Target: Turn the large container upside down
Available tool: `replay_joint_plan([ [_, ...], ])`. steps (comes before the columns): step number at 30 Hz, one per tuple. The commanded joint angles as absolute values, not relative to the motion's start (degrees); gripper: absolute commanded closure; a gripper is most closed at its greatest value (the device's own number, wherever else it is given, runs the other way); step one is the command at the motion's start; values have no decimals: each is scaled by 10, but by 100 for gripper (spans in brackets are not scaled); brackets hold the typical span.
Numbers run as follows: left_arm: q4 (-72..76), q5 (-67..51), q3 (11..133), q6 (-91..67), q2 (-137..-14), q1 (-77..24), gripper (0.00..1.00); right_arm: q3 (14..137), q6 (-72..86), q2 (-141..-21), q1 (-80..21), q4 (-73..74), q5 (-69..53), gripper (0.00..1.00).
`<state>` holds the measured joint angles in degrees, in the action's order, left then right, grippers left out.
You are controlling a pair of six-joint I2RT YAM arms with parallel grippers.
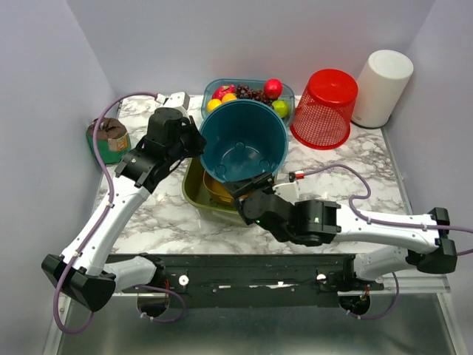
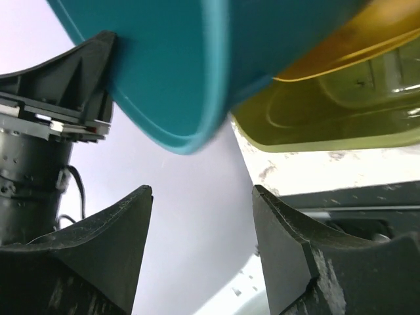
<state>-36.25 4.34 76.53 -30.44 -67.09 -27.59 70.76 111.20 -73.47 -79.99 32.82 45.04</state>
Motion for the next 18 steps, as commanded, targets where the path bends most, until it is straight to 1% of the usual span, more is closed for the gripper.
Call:
replay_joint_plan([
  [1, -313, -25, 745, -302, -653, -279, 87, 774, 1361, -784, -804, 412, 554, 32],
  [3, -312, -24, 733, -301, -649, -280, 87, 795, 1423, -800, -805, 438, 574, 32],
  [5, -310, -25, 726, -303, -643, -280, 87, 814, 1502, -828, -805, 498, 576, 33],
  [7, -308, -28, 719, -305, -640, -279, 87, 845, 1513, -845, -805, 535, 591, 34],
  [8, -305, -29, 718, -304, -637, -279, 87, 855, 1547, -864, -805, 554, 593, 34],
  [11, -306, -28, 715, -290, -632, -280, 87, 860, 1549, -875, -805, 541, 615, 35],
  [14, -315, -31, 718, -270, -621, -279, 87, 858, 1548, -870, -804, 552, 640, 41],
  [15, -315, -32, 714, -268, -616, -279, 87, 854, 1549, -865, -802, 556, 650, 46],
  [16, -309, -33, 709, -267, -611, -279, 87, 850, 1549, -861, -799, 555, 650, 49],
  [18, -295, -44, 691, -271, -594, -279, 87, 838, 1549, -854, -784, 548, 643, 51],
])
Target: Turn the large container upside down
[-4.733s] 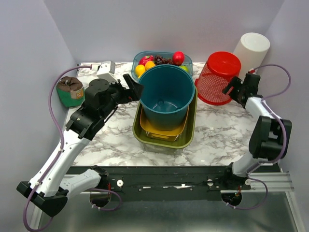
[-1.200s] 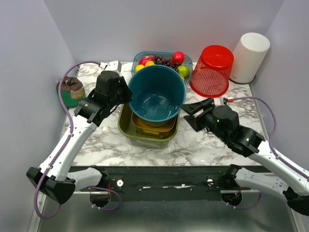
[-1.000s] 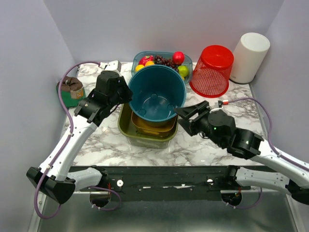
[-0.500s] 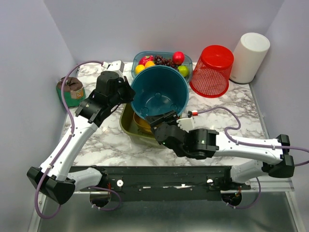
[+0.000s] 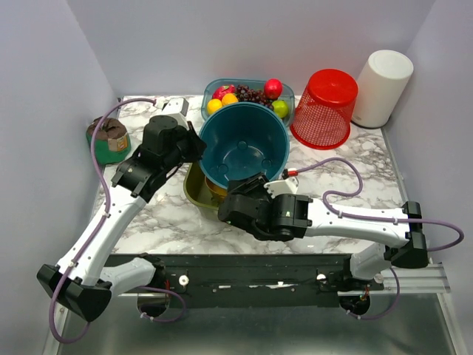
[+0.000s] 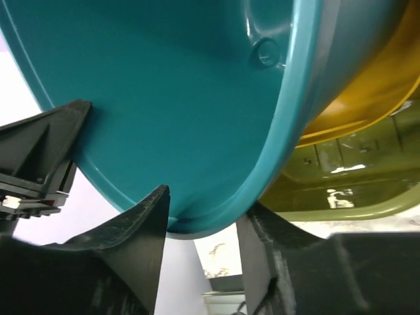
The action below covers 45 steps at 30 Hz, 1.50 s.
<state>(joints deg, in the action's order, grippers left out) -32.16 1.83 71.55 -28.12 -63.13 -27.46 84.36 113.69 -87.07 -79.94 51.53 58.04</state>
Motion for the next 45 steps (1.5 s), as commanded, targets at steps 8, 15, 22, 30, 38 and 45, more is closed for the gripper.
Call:
replay_joint_plan([
  [8, -266, -83, 657, -309, -581, -279, 88, 852, 1548, -869, -769, 508, 619, 46],
  [15, -256, -97, 633, -329, -552, -280, 91, 865, 1549, -882, -766, 505, 622, 62],
  [22, -256, -99, 601, -358, -513, -279, 96, 866, 1548, -888, -756, 499, 617, 50],
  [30, -270, -110, 599, -375, -489, -280, 100, 878, 1540, -897, -756, 479, 587, 46],
  [38, -267, -162, 612, -367, -467, -280, 100, 833, 1459, -849, -757, 387, 581, 71],
  [45, -250, -180, 608, -380, -447, -280, 100, 817, 1362, -824, -757, 313, 577, 59],
])
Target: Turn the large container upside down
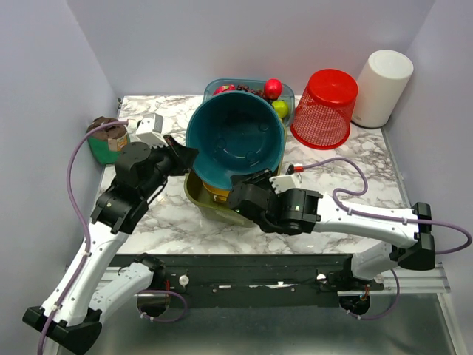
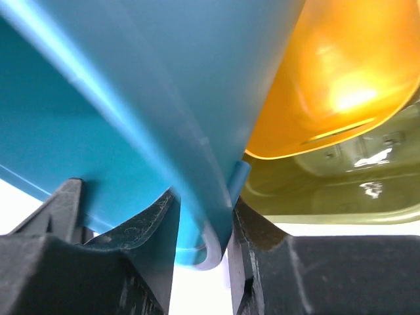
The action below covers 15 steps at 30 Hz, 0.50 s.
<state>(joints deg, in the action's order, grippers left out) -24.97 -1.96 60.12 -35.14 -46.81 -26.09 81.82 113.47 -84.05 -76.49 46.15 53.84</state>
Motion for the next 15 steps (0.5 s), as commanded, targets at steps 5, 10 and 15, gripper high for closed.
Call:
replay_joint_plan([
  [5, -251, -185, 613, -381, -441, -280, 100, 809, 1324, -816, -757, 266, 564, 55],
  [10, -200, -207, 563, -382, -417, -280, 100, 800, 1323, -815, -758, 251, 551, 54],
  [15, -84, -194, 469, -383, -342, -281, 100, 788, 1377, -828, -758, 250, 547, 55],
])
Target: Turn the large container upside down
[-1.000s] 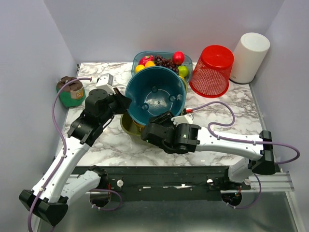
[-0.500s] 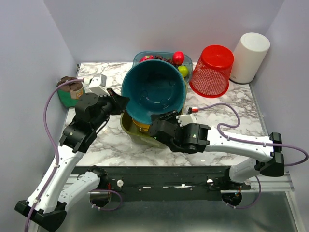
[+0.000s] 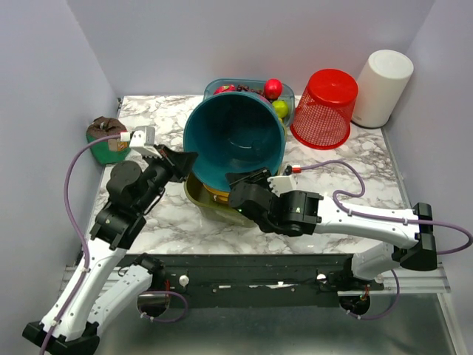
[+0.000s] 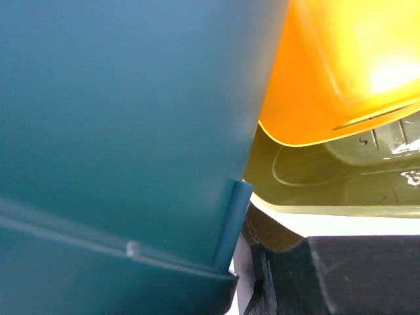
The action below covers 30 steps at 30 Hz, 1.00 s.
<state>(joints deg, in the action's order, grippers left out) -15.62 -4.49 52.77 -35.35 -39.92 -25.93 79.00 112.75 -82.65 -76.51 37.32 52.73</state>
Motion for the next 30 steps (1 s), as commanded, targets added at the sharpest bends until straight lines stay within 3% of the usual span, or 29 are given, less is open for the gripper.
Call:
replay_joint_plan([
  [1, -80, -188, 454, -381, -333, -282, 100, 785, 1386, -830, -757, 250, 550, 61],
  [3, -78, -178, 447, -368, -320, -282, 100, 780, 1388, -828, -757, 250, 558, 66],
  [6, -51, -187, 432, -357, -307, -282, 100, 779, 1384, -828, -757, 251, 574, 54],
  [12, -8, -198, 402, -372, -300, -282, 100, 792, 1390, -847, -756, 251, 571, 54],
  [15, -11, -194, 398, -363, -287, -283, 100, 791, 1388, -847, -757, 251, 577, 66],
  [19, -30, -188, 404, -348, -284, -283, 100, 780, 1379, -844, -757, 251, 592, 91],
  [21, -31, -188, 403, -345, -280, -283, 100, 773, 1348, -839, -756, 251, 610, 97],
  [27, -63, -162, 413, -325, -279, -283, 99, 762, 1220, -813, -756, 249, 687, 99],
  [28, -69, -162, 417, -320, -279, -283, 97, 760, 1201, -809, -756, 249, 689, 99],
  [30, -76, -162, 421, -311, -280, -283, 79, 759, 1146, -801, -756, 234, 707, 99],
])
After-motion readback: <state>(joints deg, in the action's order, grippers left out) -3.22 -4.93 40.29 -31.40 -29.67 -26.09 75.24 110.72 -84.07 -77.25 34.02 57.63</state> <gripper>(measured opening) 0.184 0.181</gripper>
